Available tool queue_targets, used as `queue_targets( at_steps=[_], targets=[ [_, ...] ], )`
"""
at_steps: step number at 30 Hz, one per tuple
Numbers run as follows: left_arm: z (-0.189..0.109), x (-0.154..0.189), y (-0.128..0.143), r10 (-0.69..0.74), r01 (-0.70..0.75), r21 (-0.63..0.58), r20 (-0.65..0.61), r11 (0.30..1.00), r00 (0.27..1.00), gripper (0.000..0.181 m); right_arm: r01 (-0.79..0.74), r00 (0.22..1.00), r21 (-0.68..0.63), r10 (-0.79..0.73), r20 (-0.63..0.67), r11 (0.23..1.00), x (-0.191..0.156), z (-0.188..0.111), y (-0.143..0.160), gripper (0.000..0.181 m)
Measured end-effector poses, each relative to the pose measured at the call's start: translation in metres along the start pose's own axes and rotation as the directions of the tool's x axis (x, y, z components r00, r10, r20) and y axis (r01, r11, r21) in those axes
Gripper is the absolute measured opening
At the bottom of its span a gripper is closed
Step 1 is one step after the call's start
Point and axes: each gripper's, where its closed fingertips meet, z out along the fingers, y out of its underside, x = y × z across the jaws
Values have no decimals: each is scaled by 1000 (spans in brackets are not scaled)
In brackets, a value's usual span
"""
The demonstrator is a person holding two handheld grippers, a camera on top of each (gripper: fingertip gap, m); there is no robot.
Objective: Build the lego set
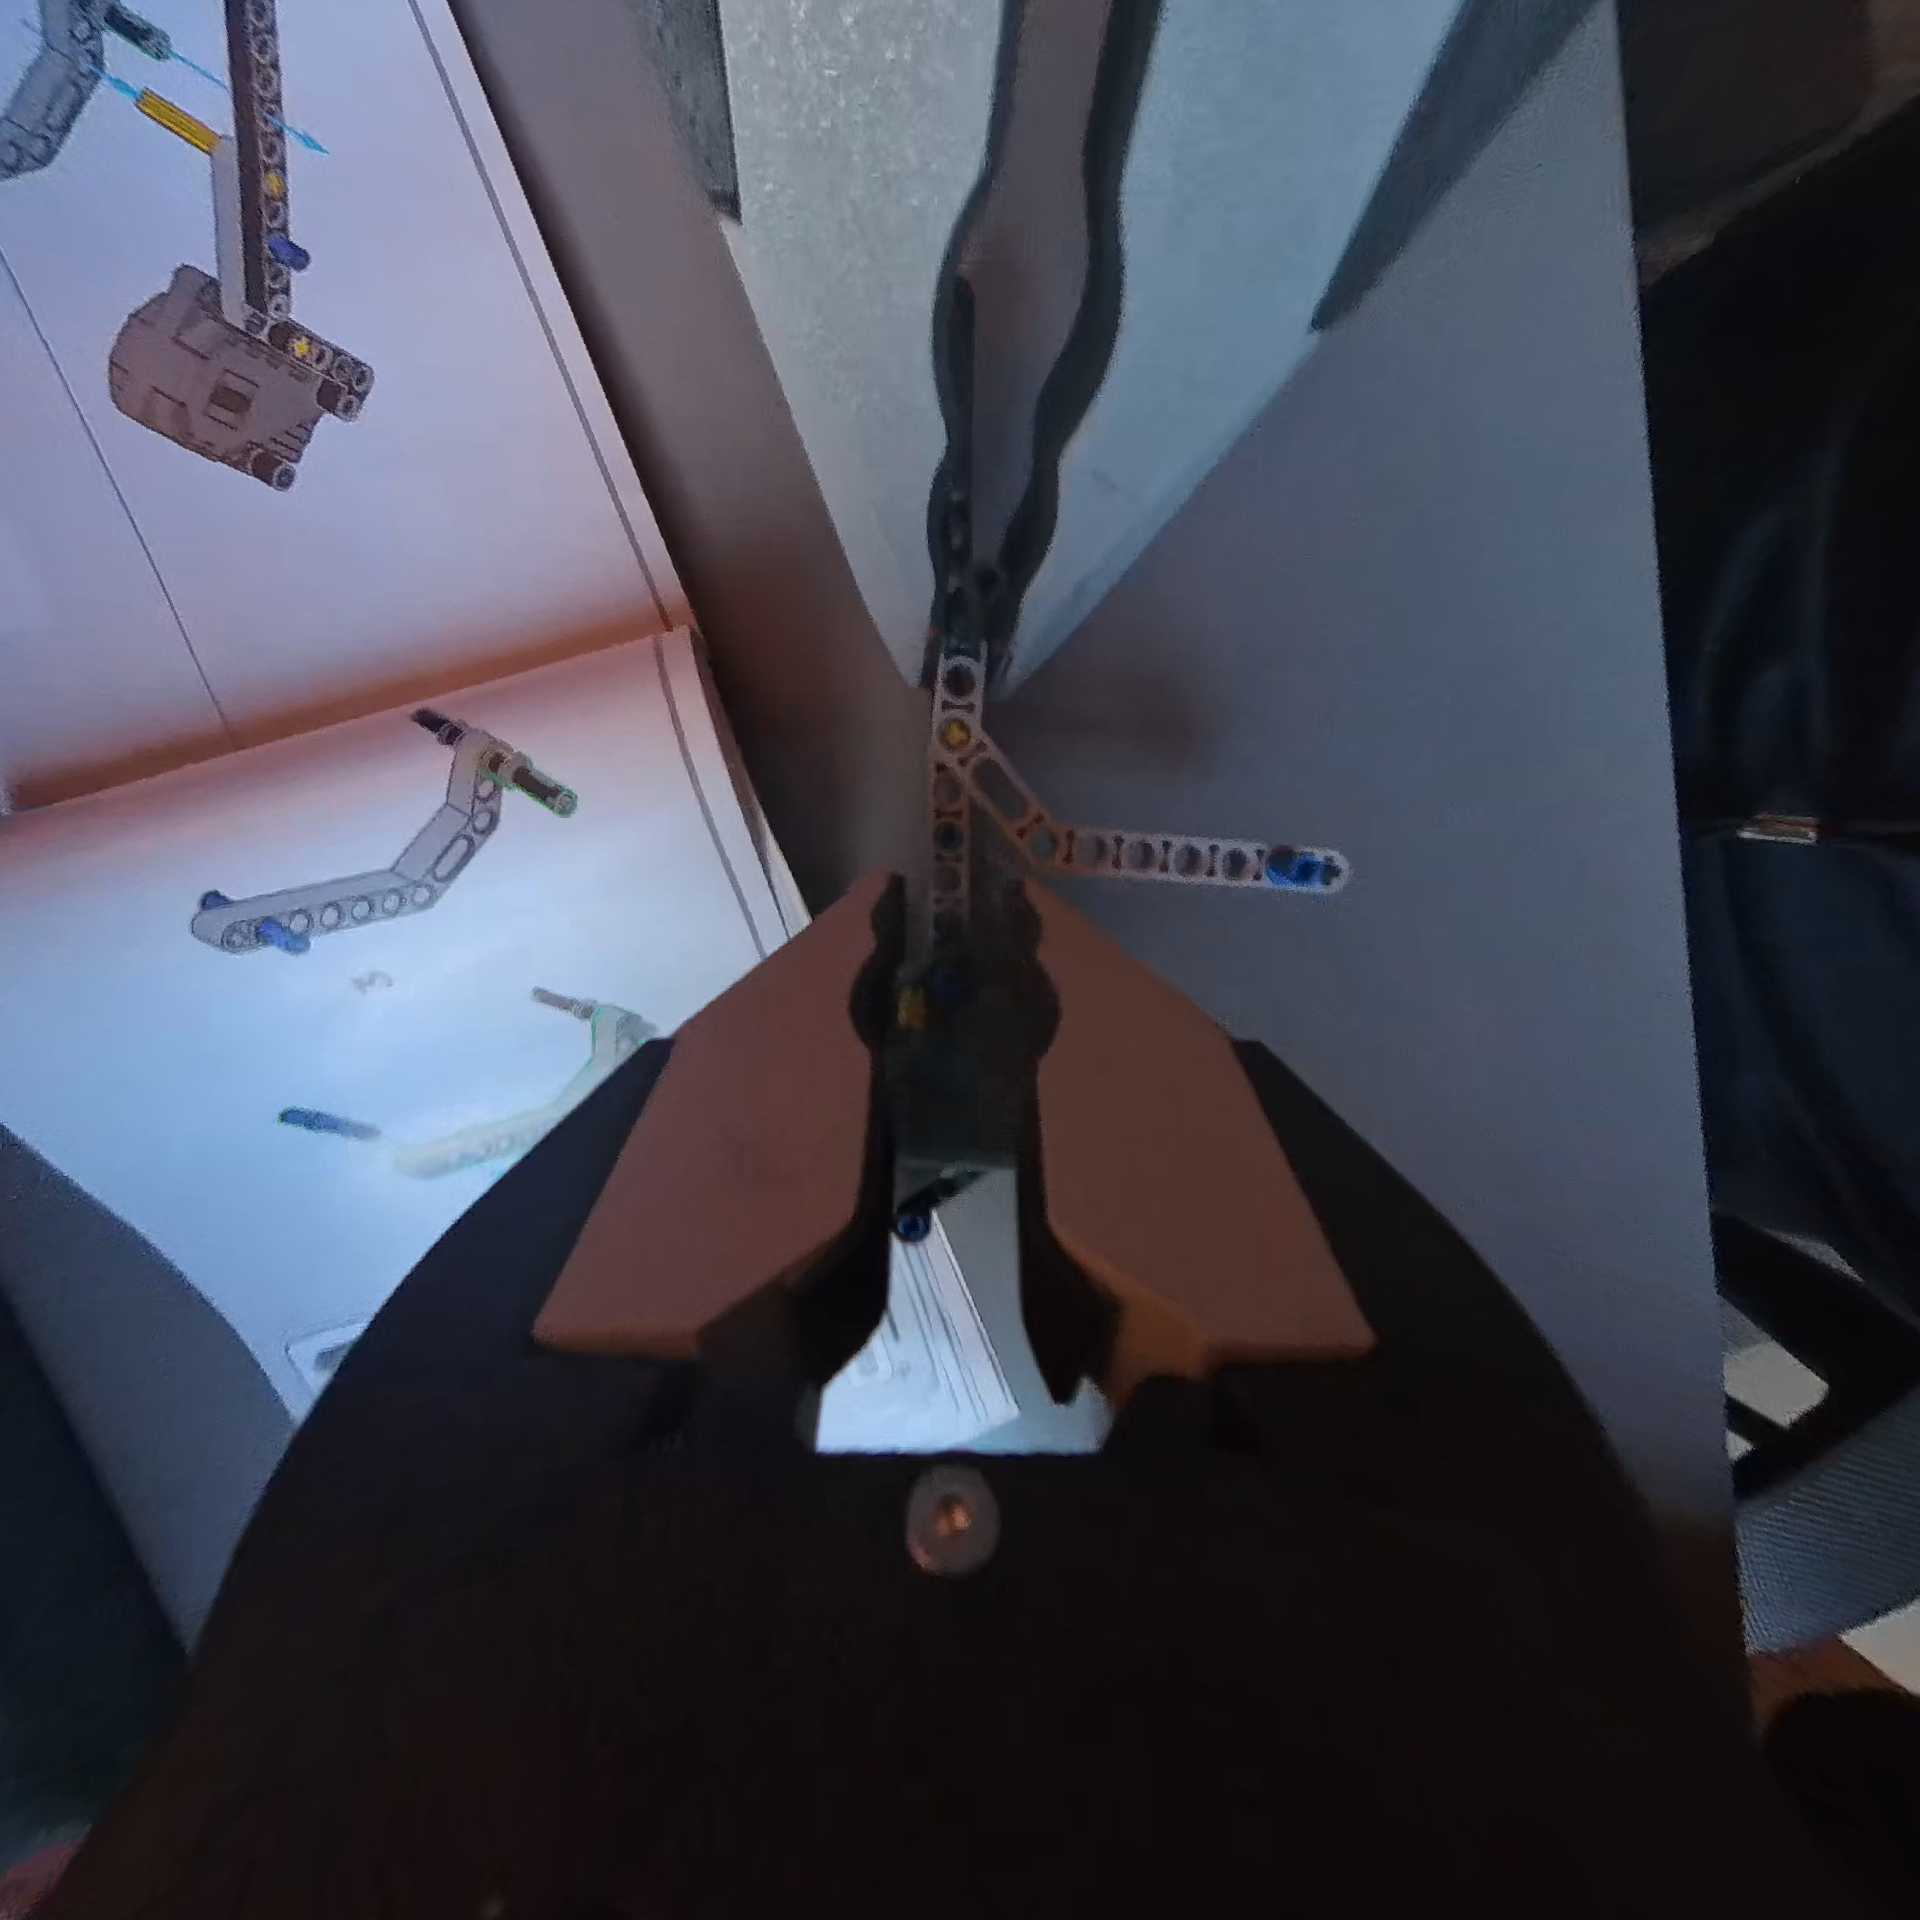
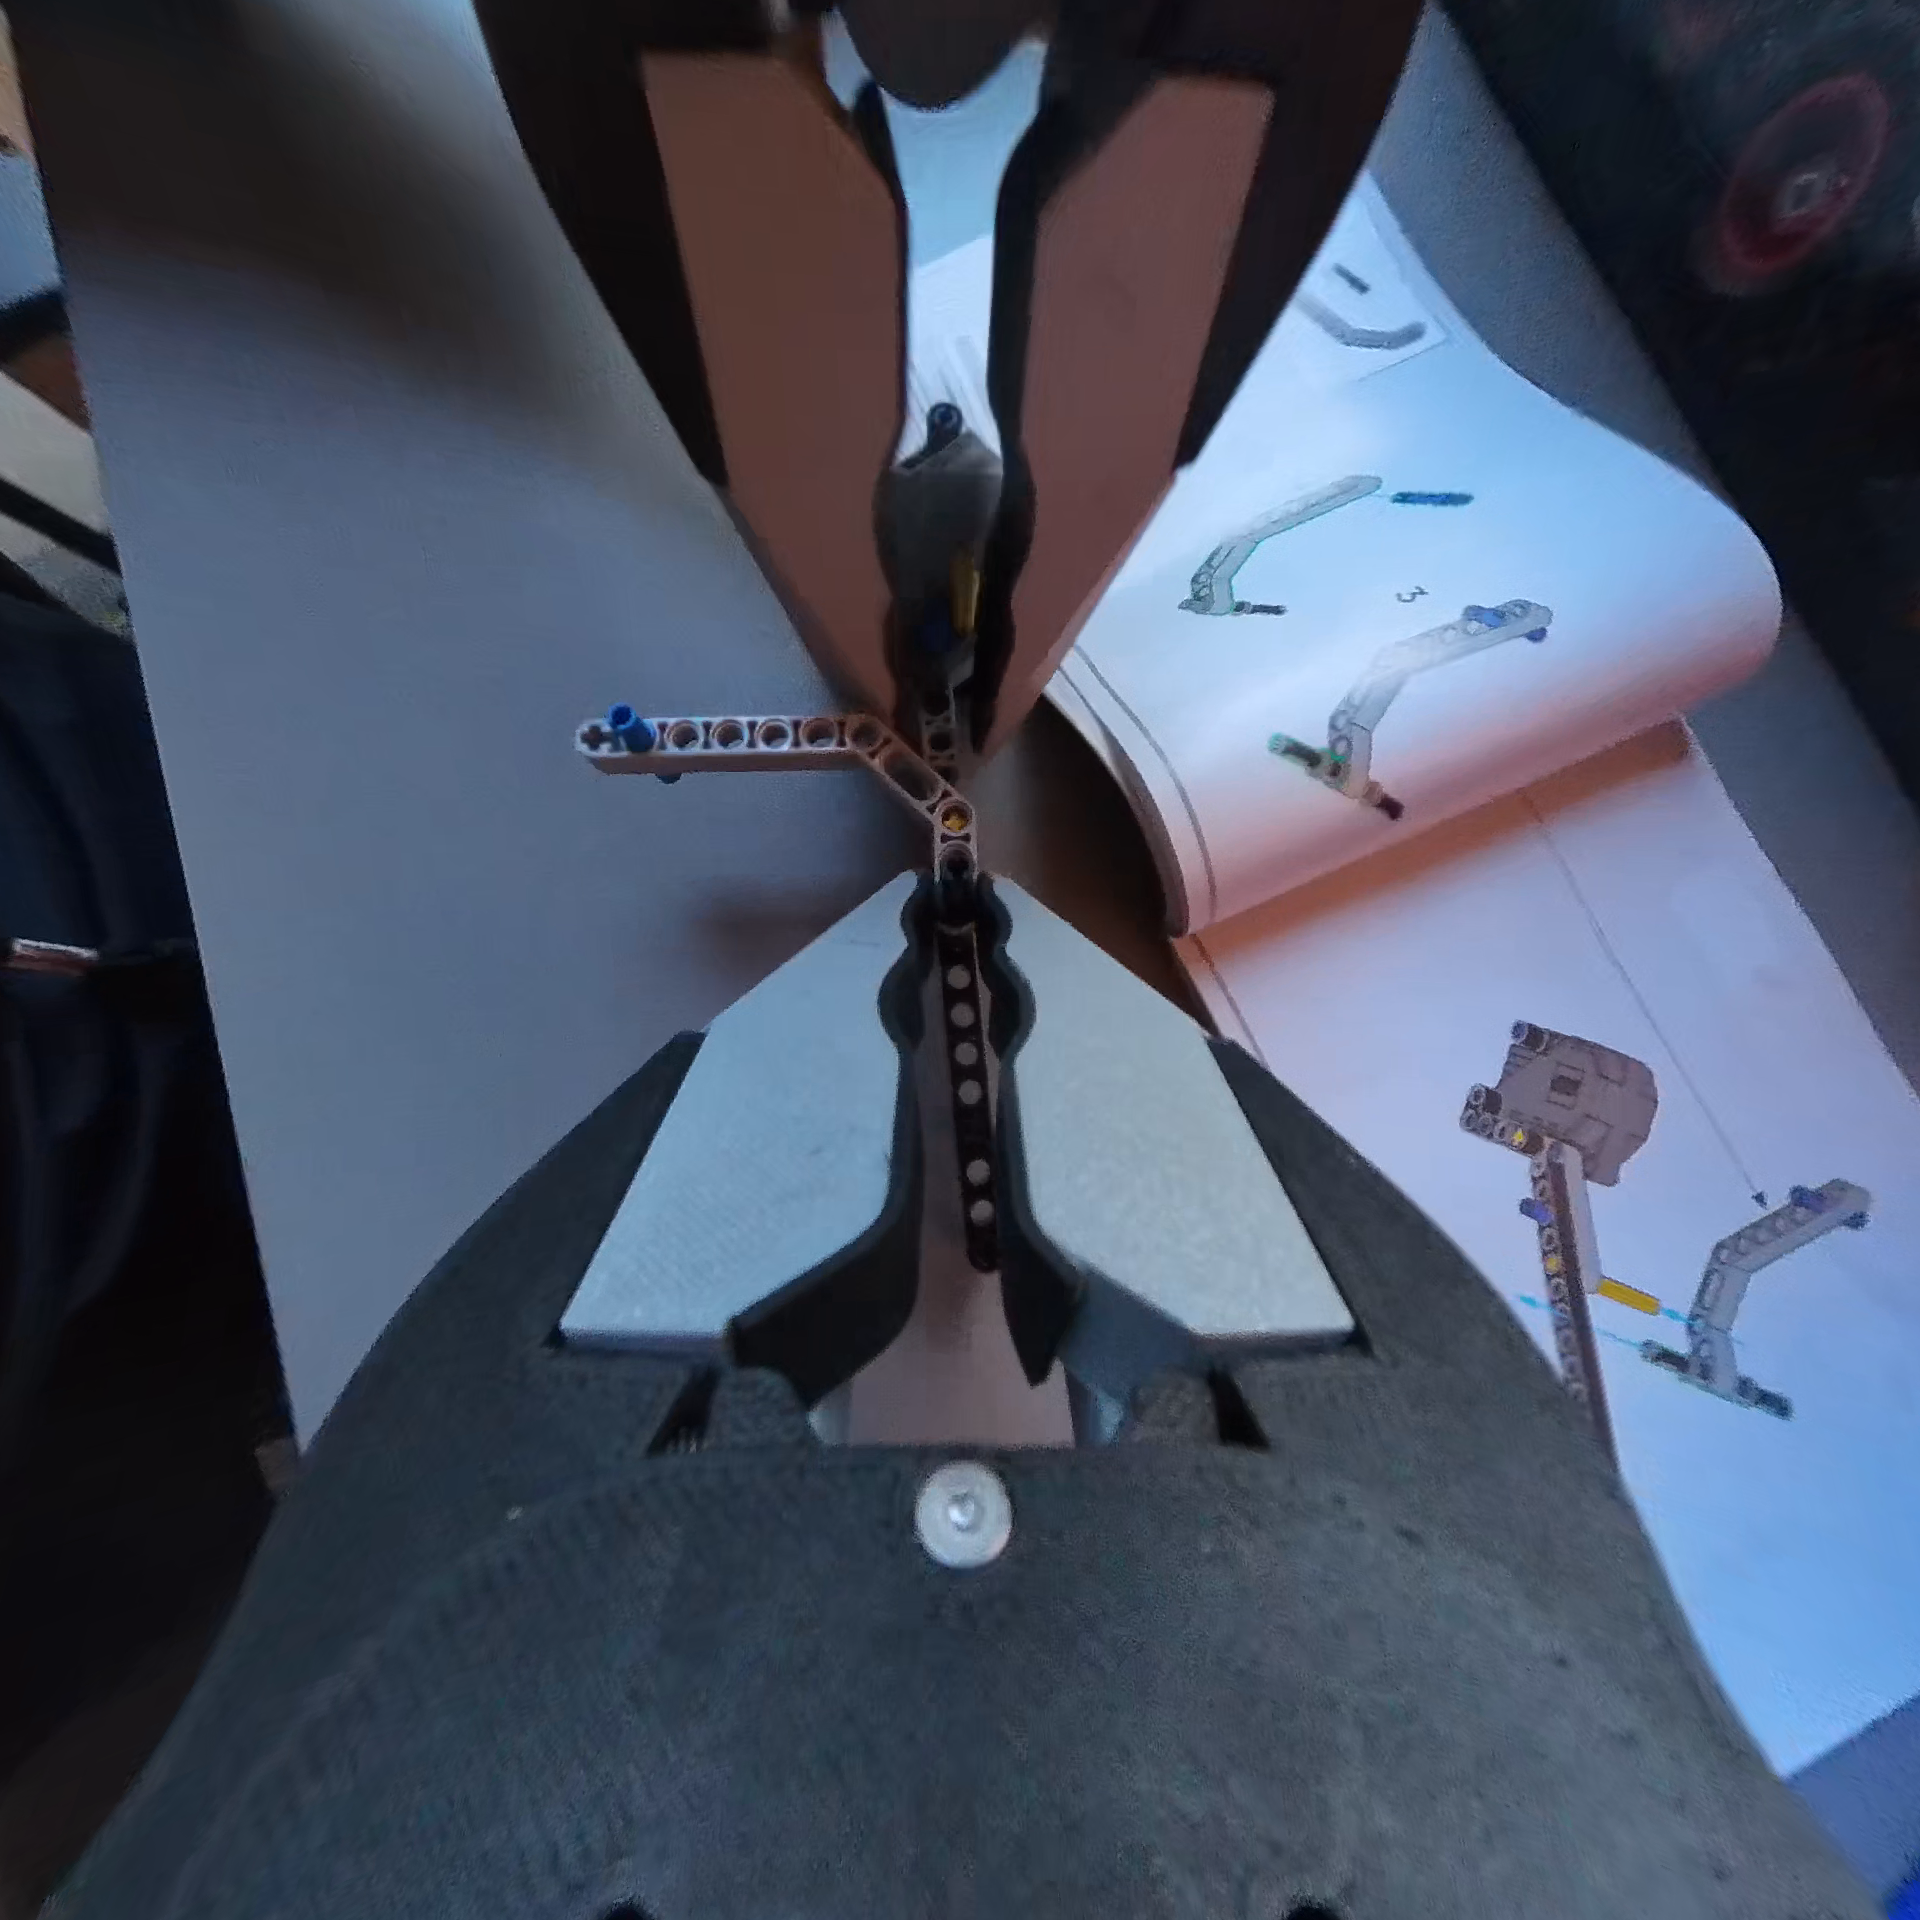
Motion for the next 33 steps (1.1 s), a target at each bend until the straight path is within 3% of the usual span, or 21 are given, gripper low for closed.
queue_targets(
  at_steps=[2, 9, 15, 18, 33],
  targets=[
    [-4, 1, 7, -10, 10, -29, -7, 1000, 1000, 27, -6, 1000, 38, 6, 2, 999, 1, -1, 0, 5],
    [-15, 0, 5, -50, 51, 15, -53, 999, 997, 20, 15, 1000, 74, -14, -9, 997, 0, -1, 0, 5],
    [-42, -8, -3, -33, 40, 155, -46, 987, 998, 14, 16, 1000, 95, -17, 11, 995, 0, 0, -1, 5],
    [-39, -7, -14, -72, 99, 226, -128, 969, 989, 15, -2, 1000, 116, -1, 26, 993, 0, -1, -1, 5],
    [-32, -10, -9, -51, 70, 200, -96, 977, 994, 11, -17, 999, 147, 12, 38, 989, 2, -1, -2, 5]
  ],
)
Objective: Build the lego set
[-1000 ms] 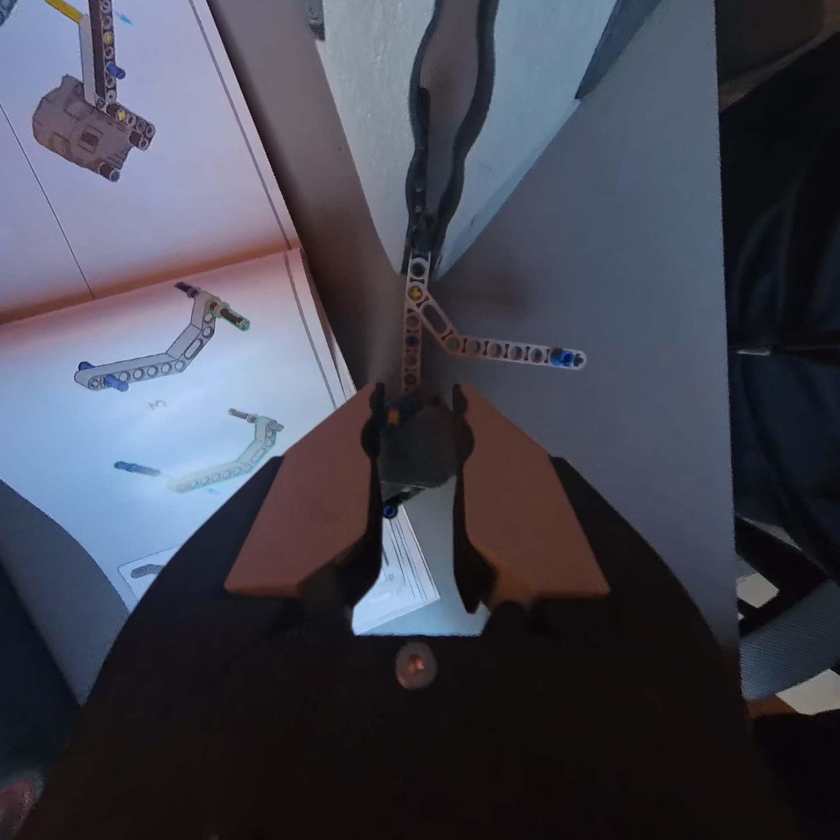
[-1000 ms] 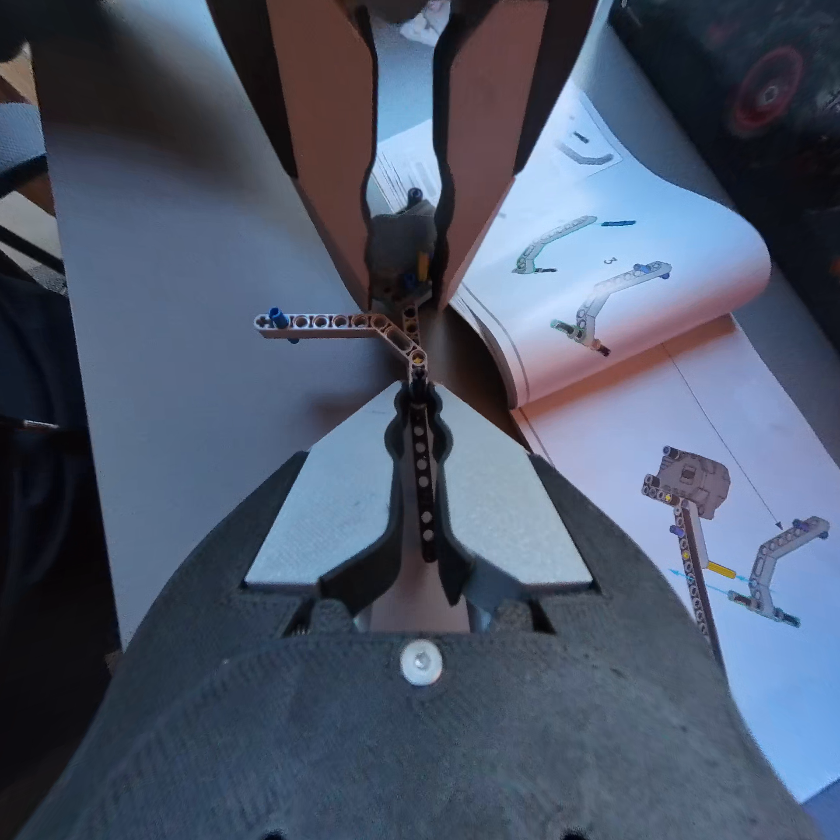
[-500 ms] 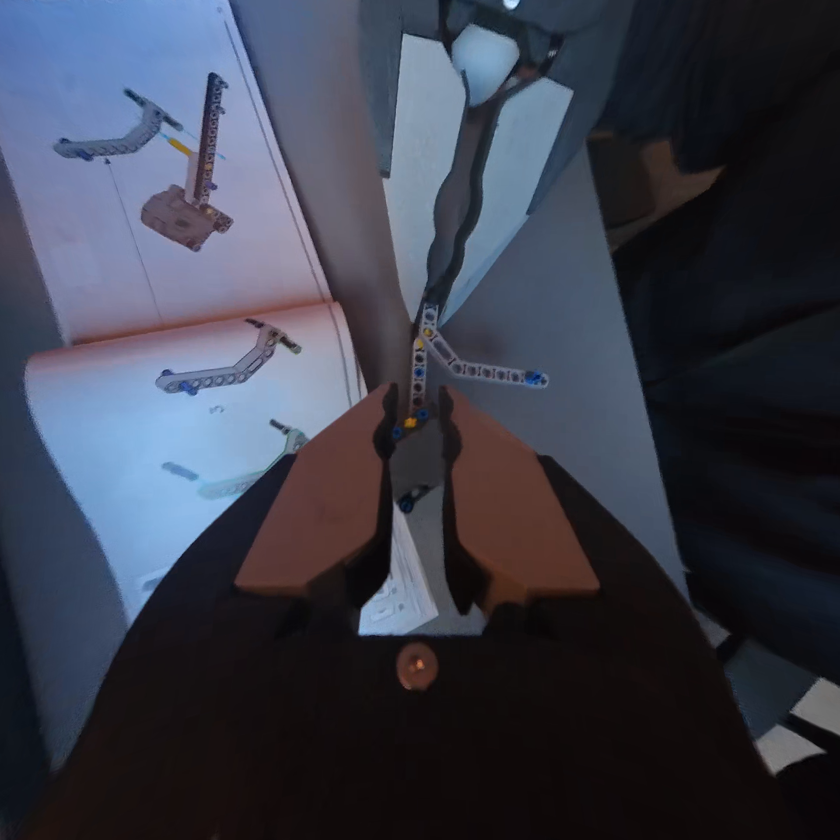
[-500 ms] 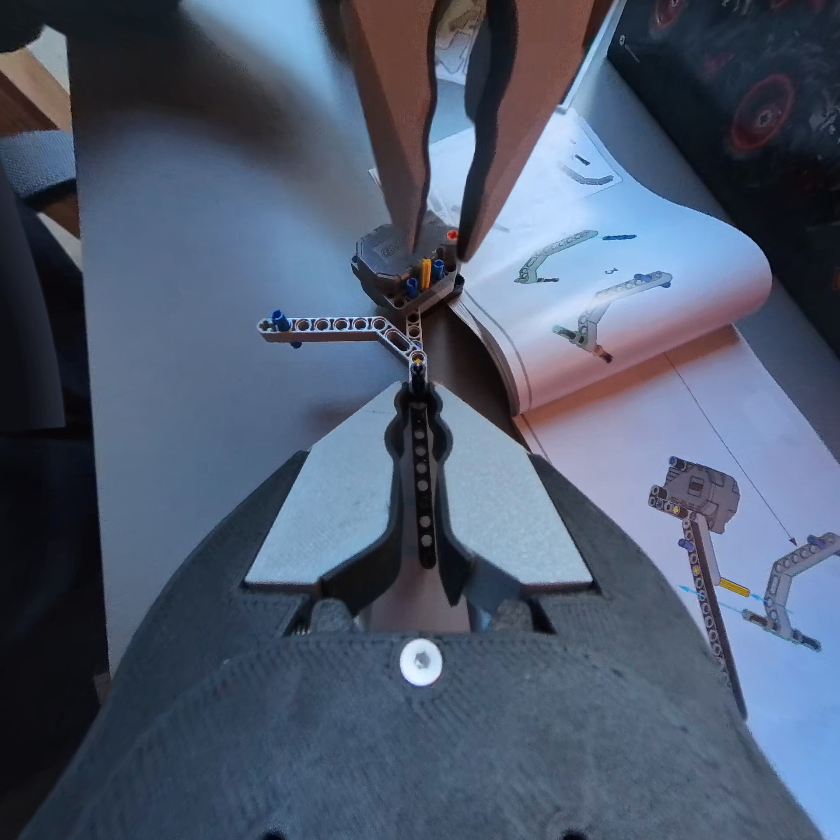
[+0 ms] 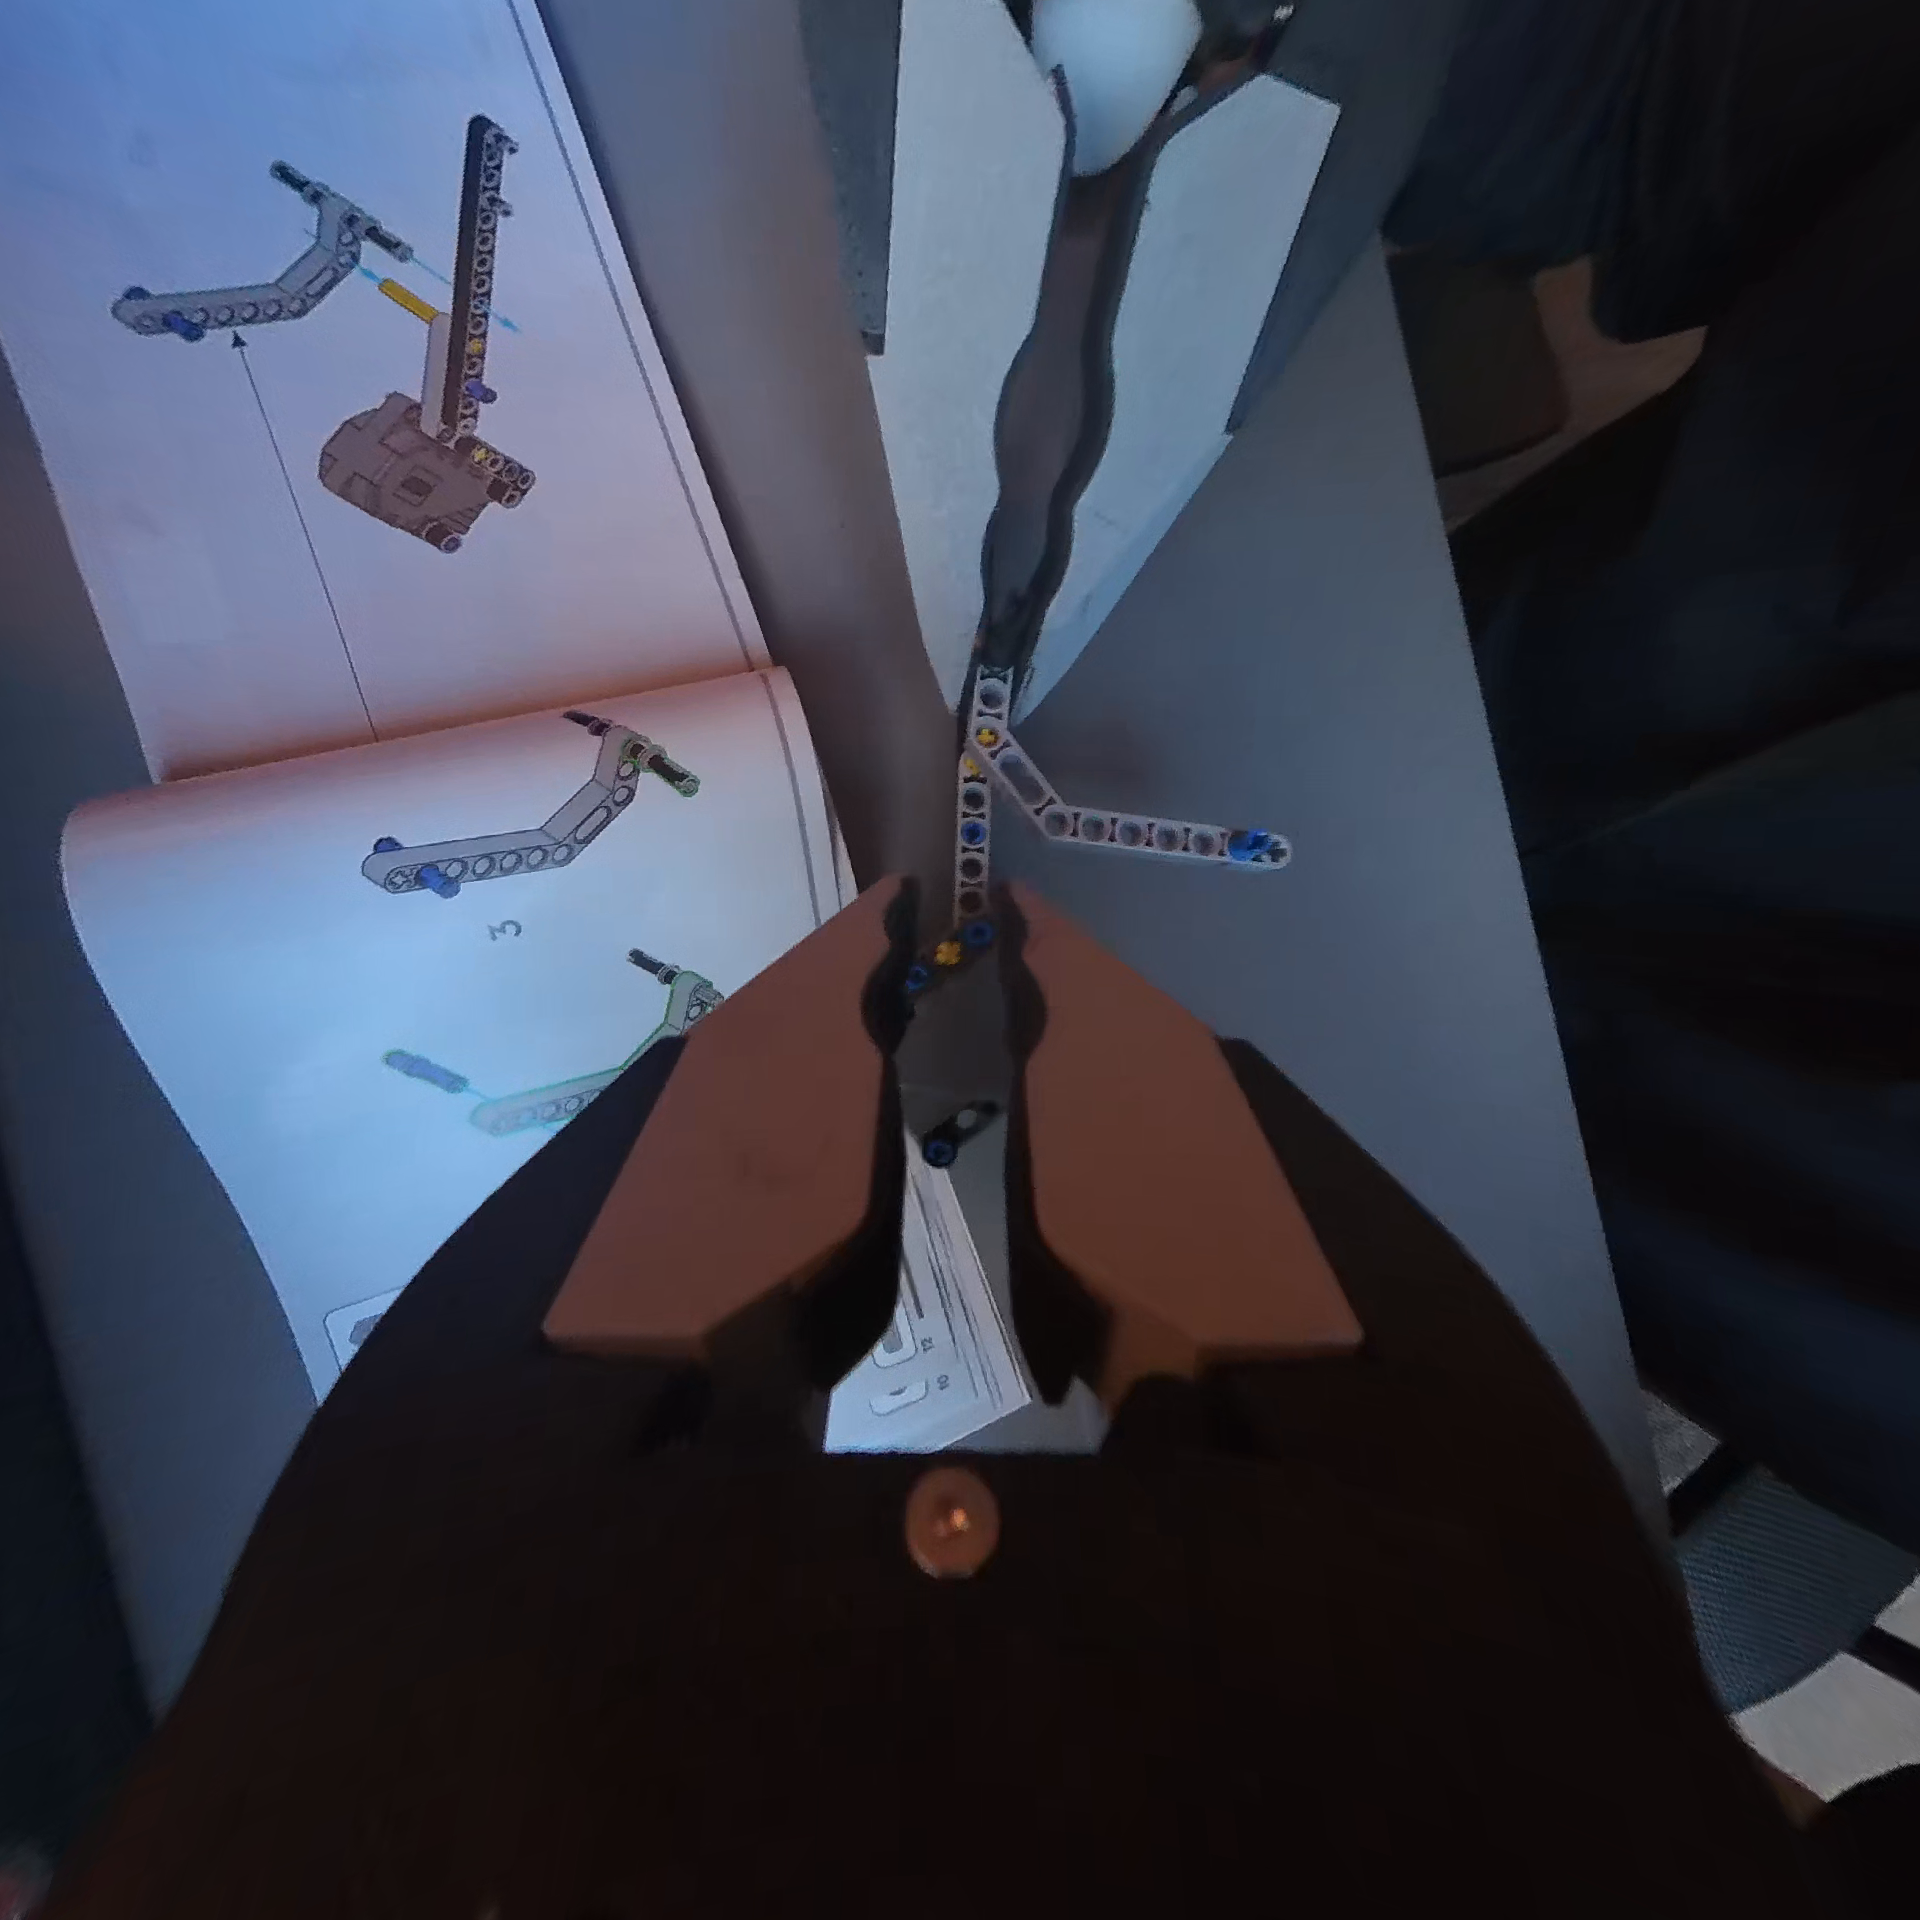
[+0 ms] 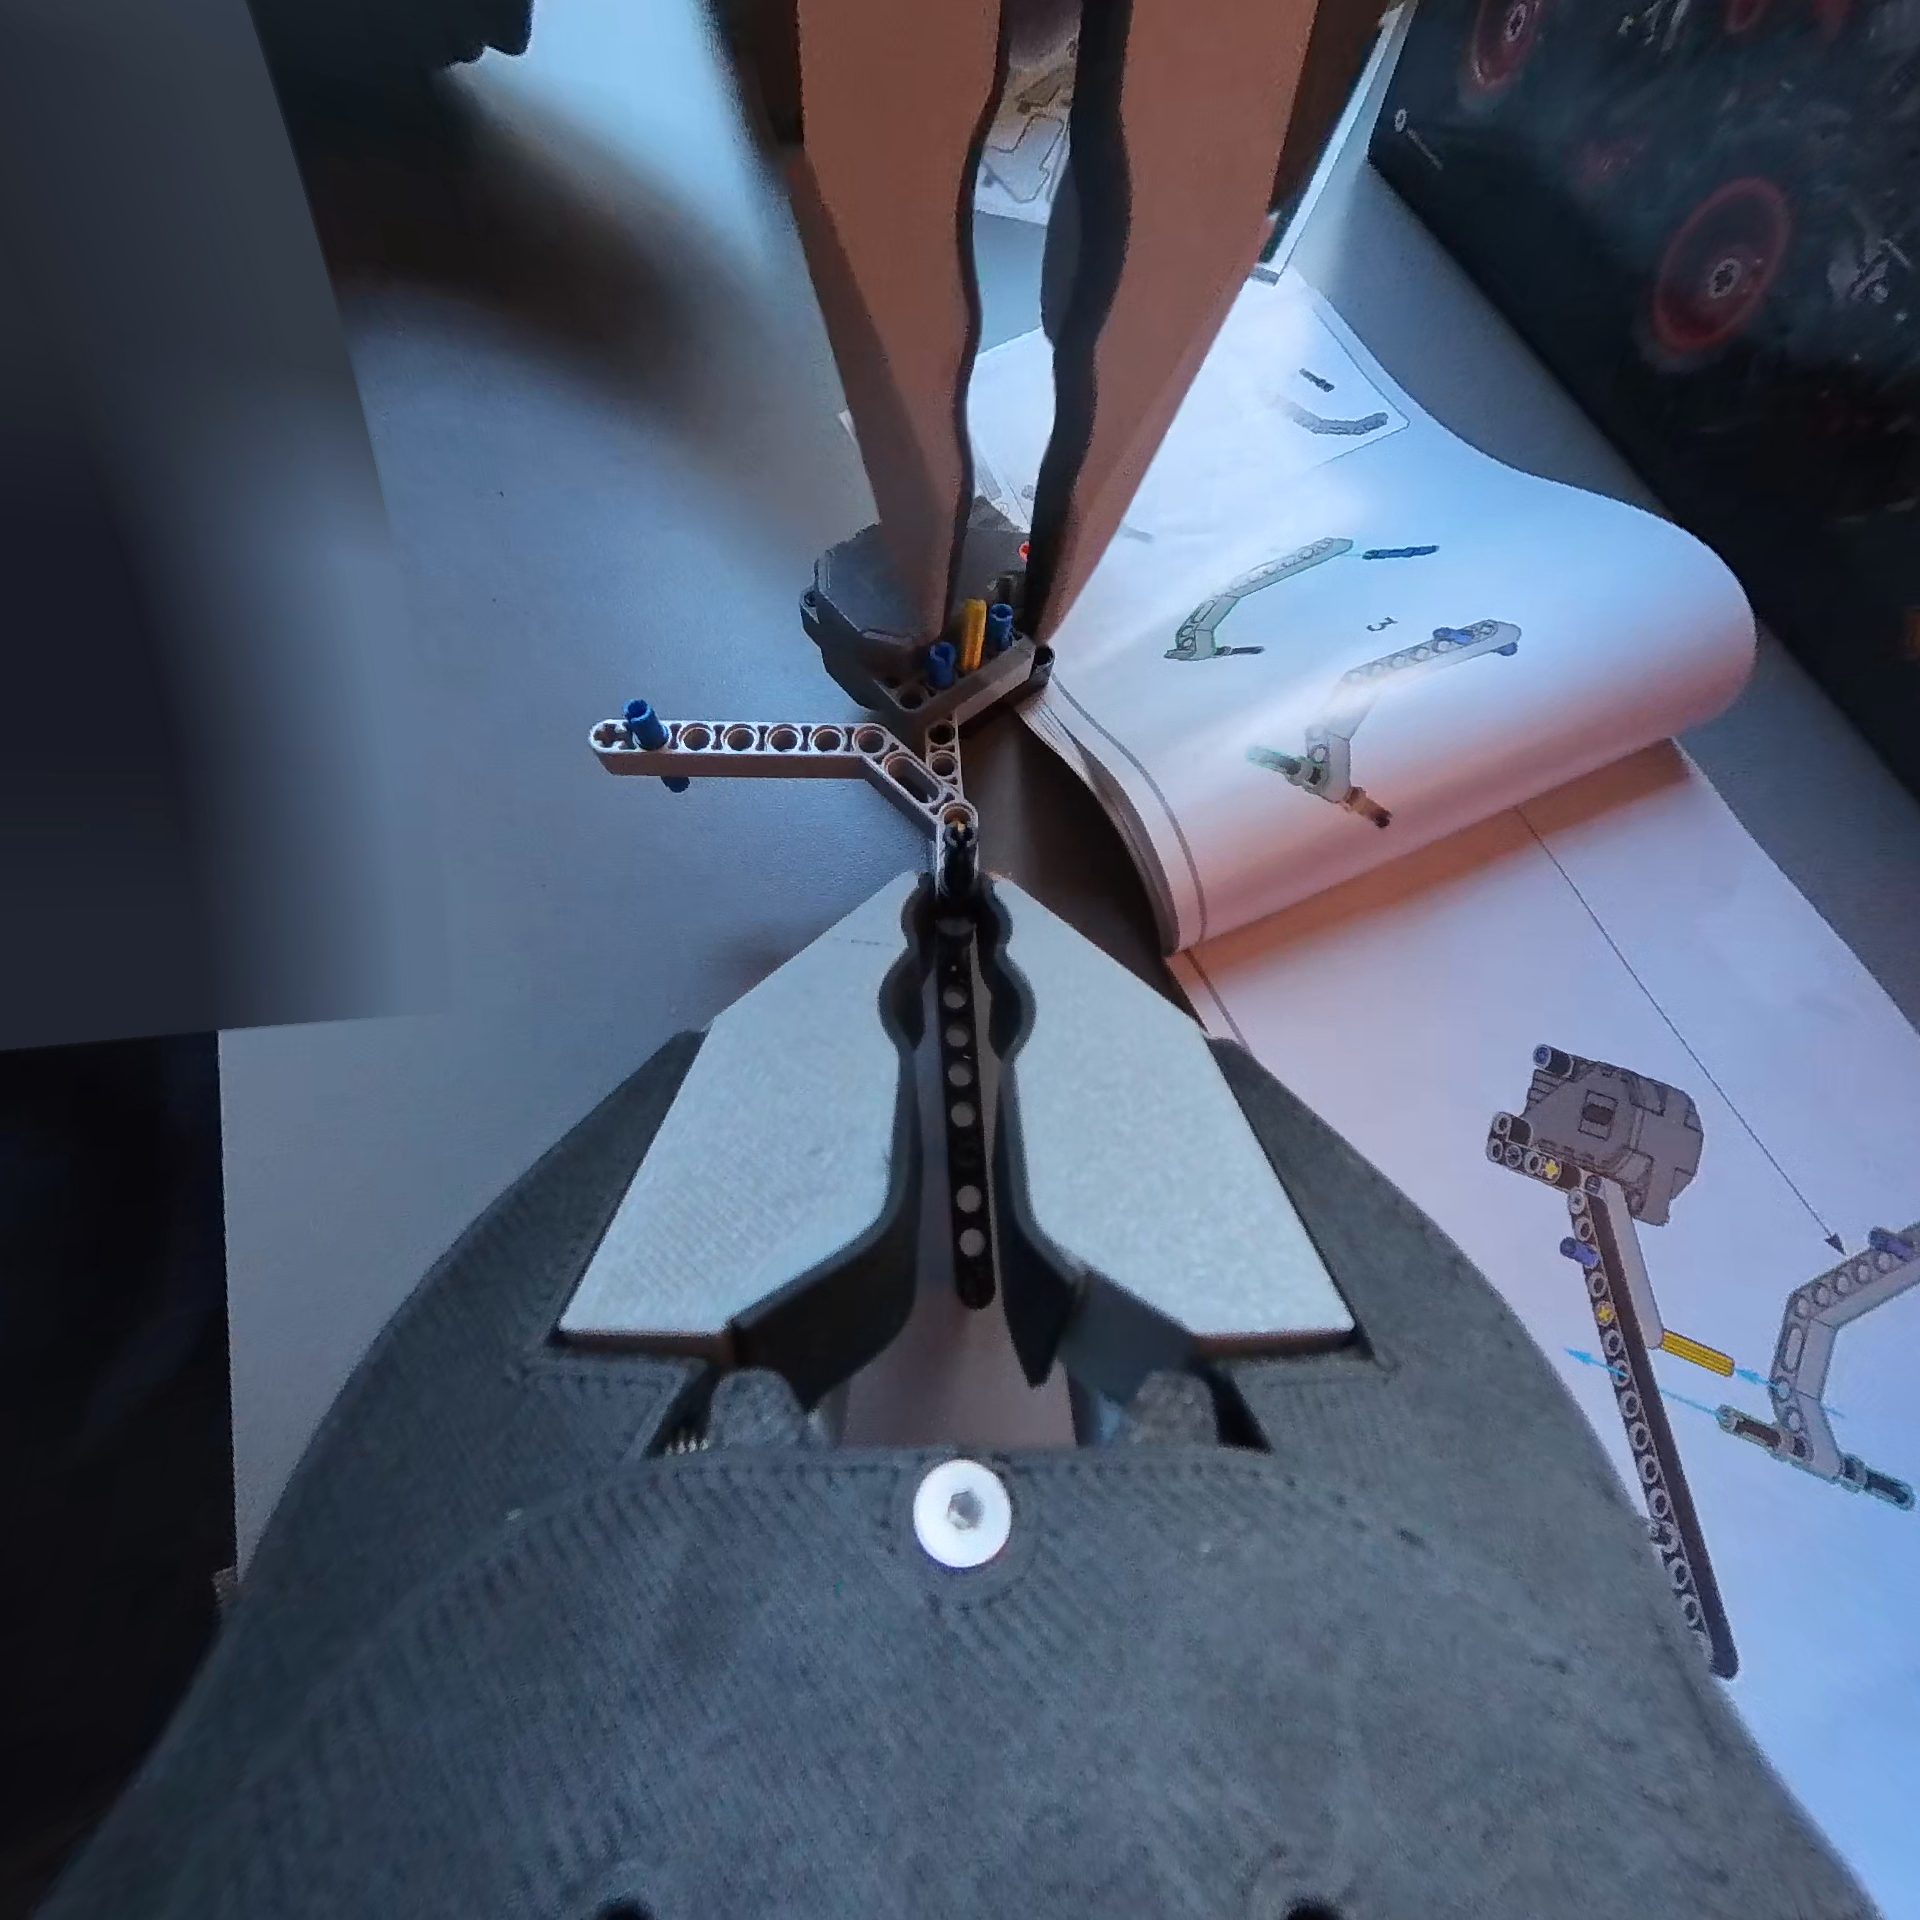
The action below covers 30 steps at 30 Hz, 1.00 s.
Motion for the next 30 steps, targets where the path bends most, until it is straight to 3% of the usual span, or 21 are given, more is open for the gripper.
queue_targets(
  at_steps=[10, 22, 30],
  targets=[
    [9, 18, -3, 17, -17, 2, -80, 1000, 997, 12, 25, 999, -11, -26, -26, 1000, 1, 0, 0, 5],
    [33, 9, -14, 35, -36, -31, -36, 999, 999, 14, 46, 999, -2, -46, -26, 999, 1, 3, -1, 5],
    [34, 5, -15, -64, 62, -19, -105, 998, 992, 11, 34, 999, 2, -34, -23, 999, 6, 2, 3, 11]
  ],
)
